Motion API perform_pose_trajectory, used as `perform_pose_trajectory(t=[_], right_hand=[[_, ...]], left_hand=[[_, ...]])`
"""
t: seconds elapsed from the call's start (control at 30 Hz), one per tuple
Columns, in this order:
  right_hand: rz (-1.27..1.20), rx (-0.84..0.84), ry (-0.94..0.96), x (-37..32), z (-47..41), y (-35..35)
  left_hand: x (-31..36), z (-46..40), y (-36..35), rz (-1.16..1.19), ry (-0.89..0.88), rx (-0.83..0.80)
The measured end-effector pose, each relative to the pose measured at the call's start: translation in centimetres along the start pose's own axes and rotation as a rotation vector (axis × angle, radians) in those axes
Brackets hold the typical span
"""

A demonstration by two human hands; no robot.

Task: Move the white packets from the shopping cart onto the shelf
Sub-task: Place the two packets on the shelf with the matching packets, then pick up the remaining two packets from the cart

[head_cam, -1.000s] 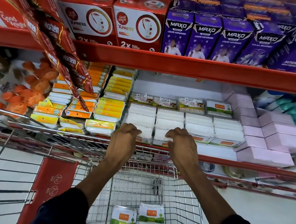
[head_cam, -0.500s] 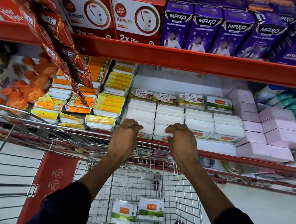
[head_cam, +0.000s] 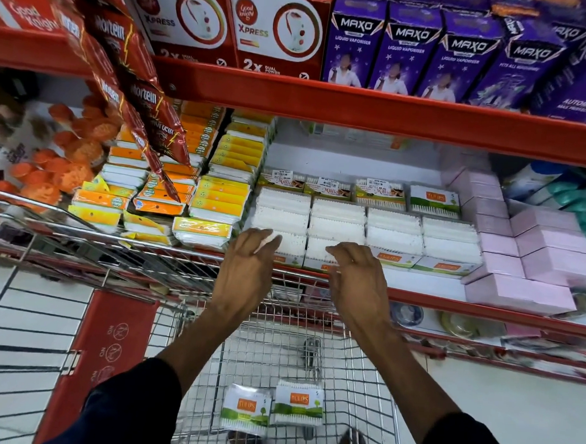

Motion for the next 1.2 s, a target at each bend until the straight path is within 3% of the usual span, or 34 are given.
perform_pose_trajectory(t=[0.17,0.43,0.6,0.7,0.8,1.0,1.2], right_hand=[[-0.023,0.027,0.067,-1.4,5.5,-1.6],[0.137,-0.407,0.111,0.6,13.8,-14.5],[0.199,-0.621,0.109,3.1,16.9,-22.0],[0.235,-0.840,0.094,3.8,18.2,-25.0],[0.248,-0.887,0.072,4.2,18.4,-26.6],[0.245,-0.807,0.024,4.0,17.1,-26.9],[0.048,-0.795,-0.116,4.8,17.3,-24.8]], left_hand=[[-0.1,6.4,-1.5,-0.025,-0.008,-0.055],[-3.5,19.5,-12.8,-0.066,0.016,-0.550],[-5.0,24.0,-19.0,-0.068,0.000,-0.891],[-5.5,25.0,-21.4,-0.059,0.019,-1.002],[-5.8,25.2,-22.6,0.044,0.087,-1.029],[-6.3,25.1,-23.7,0.153,0.130,-0.946],[-6.0,24.2,-21.0,0.251,0.153,-0.827]])
Point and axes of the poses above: each hand's wrist, its own z-axis away from the middle knuckle, its own y-axis out of the back of the hand, x = y × z, the point moved 7 cm from there along -z, towards the middle knuckle, and after that the axes turned 4 degrees about -y, right-handed, at the moved point
